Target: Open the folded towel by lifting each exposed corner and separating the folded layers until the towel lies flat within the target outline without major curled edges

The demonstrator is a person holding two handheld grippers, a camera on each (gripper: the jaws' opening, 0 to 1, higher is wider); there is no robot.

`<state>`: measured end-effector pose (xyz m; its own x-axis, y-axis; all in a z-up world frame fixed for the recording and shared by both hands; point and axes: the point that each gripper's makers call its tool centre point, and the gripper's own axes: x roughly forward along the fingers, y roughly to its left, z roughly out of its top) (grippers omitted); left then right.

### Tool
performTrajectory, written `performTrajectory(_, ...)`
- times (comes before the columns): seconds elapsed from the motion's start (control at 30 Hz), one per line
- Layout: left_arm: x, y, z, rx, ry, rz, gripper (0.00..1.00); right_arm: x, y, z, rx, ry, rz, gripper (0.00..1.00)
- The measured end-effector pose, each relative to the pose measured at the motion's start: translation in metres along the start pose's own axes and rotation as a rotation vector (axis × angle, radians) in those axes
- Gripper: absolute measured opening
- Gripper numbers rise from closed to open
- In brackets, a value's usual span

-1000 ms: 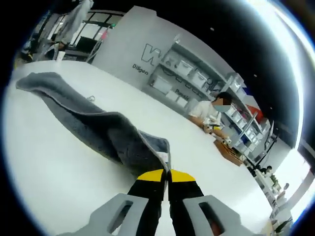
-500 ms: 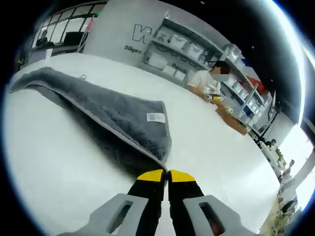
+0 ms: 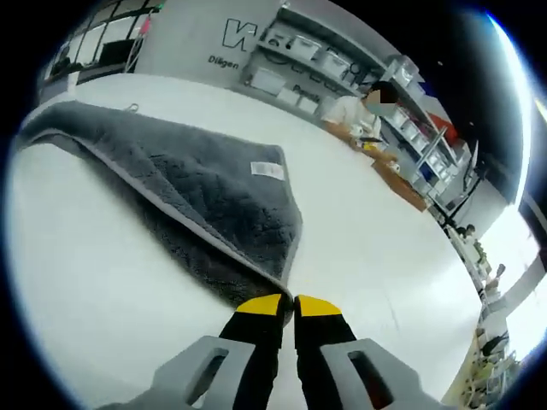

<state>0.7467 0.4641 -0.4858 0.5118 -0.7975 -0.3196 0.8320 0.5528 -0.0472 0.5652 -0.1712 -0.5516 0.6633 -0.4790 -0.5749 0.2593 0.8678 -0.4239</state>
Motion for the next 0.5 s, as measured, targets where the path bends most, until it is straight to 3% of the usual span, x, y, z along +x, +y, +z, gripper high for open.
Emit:
performTrajectory(0.2, 0.000, -0.001, 0.000, -0.001, -0.001, -0.001, 0.99, -0.006, -0.011, -0.002, 0.025, 0.004, -0.034, 0.20)
performTrajectory(0.37, 0.000, -0.002, 0.000, 0.001, 0.001, -0.001, 0.99, -0.021, -0.027, -0.004, 0.028, 0.028, -0.104, 0.54)
performTrajectory(0.5, 0.000, -0.002, 0.000, 0.001, 0.004, -0.002, 0.99, -0.033, -0.032, -0.006, 0.034, 0.049, -0.126, 0.69)
